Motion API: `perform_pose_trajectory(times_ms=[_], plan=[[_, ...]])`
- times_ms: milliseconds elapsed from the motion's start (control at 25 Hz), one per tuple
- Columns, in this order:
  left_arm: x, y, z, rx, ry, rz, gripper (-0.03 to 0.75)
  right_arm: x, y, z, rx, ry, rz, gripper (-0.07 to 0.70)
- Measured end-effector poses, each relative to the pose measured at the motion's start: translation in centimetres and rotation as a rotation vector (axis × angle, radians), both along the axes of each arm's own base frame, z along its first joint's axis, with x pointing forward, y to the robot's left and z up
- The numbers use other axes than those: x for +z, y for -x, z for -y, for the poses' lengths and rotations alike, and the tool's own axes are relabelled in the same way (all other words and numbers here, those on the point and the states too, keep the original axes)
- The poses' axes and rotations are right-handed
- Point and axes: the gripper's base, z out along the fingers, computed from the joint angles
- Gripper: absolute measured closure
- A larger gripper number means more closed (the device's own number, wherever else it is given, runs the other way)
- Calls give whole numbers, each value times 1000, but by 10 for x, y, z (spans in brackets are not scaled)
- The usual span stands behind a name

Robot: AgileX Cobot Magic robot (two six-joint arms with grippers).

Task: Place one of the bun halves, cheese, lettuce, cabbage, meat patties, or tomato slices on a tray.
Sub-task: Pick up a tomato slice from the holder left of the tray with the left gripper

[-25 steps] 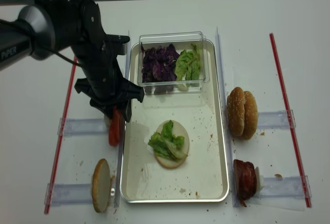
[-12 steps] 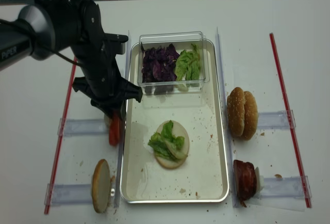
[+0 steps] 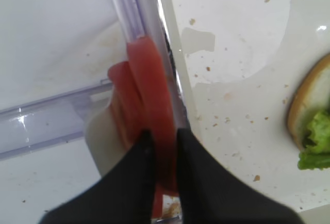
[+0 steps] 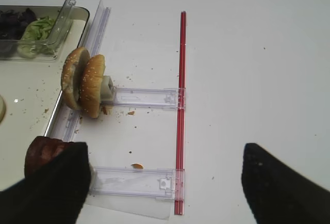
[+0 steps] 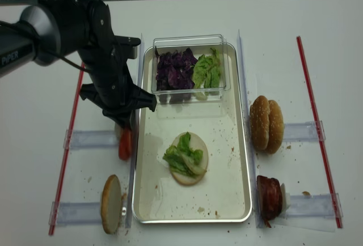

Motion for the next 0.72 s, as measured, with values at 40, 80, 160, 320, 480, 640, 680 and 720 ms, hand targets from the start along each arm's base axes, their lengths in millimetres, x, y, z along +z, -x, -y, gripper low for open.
perform_pose_trajectory(times_ms=[40, 80, 160, 320, 480, 640, 680, 720], plan=[[0, 0, 0, 0, 0, 0, 642, 0, 0, 0, 0, 0, 0, 16], [0, 0, 0, 0, 0, 0, 653, 0, 0, 0, 0, 0, 0, 16], [0, 0, 0, 0, 1, 2, 665, 0, 0, 0, 0, 0, 0, 16], [0, 0, 0, 0, 1, 4, 669, 0, 0, 0, 0, 0, 0, 16], [0, 0, 0, 0, 1, 4, 671, 0, 0, 0, 0, 0, 0, 16], [0, 0, 0, 0, 0, 0, 671, 0, 0, 0, 0, 0, 0, 16], [1, 0, 0, 0, 0, -2, 671, 0, 0, 0, 0, 0, 0, 16], [2, -1, 0, -1, 0, 0, 671, 0, 0, 0, 0, 0, 0, 16]])
